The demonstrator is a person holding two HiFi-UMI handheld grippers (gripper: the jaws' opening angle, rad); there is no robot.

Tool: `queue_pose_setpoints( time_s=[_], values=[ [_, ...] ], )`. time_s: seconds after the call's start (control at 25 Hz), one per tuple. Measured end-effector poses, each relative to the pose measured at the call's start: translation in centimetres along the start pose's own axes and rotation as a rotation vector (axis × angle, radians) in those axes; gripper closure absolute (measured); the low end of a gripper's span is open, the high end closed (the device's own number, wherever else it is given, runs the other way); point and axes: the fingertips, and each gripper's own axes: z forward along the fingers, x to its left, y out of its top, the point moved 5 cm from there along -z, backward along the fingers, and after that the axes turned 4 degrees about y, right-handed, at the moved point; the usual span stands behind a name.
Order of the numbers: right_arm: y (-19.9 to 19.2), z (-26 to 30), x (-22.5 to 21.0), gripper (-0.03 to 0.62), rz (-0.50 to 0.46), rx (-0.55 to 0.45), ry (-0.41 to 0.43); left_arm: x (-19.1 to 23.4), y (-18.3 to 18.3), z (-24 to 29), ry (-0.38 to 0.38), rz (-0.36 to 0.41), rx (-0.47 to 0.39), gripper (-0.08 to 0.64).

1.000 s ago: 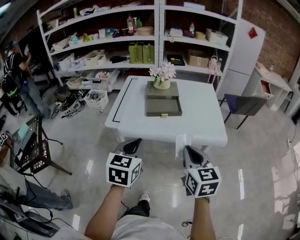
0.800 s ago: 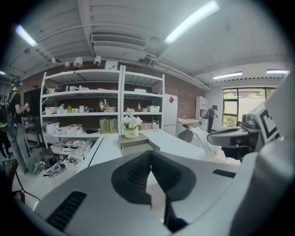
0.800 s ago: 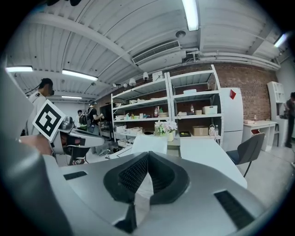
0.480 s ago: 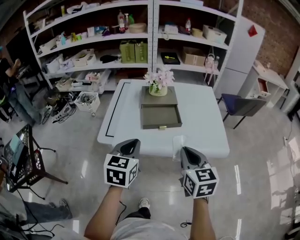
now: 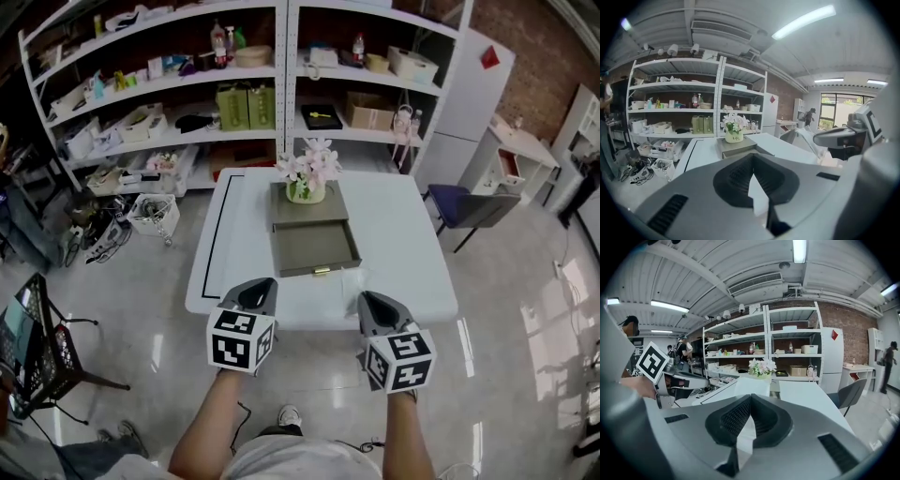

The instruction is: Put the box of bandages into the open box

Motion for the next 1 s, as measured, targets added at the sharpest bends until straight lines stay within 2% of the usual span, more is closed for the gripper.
queue_pose_setpoints(
  time_s=[0.36, 1.0],
  values=[
    [1.1, 2.6, -0.7, 0.588, -0.015, 0.021, -0.022, 2.3, 0.5, 2.0, -0.021, -0.004, -0.002, 0.557],
    [3.1, 10.4, -3.1, 0.588, -0.083, 0.099, 0.059, 5.9, 1.1, 6.8, 0.004, -0.04, 0.013, 0.557]
  ],
)
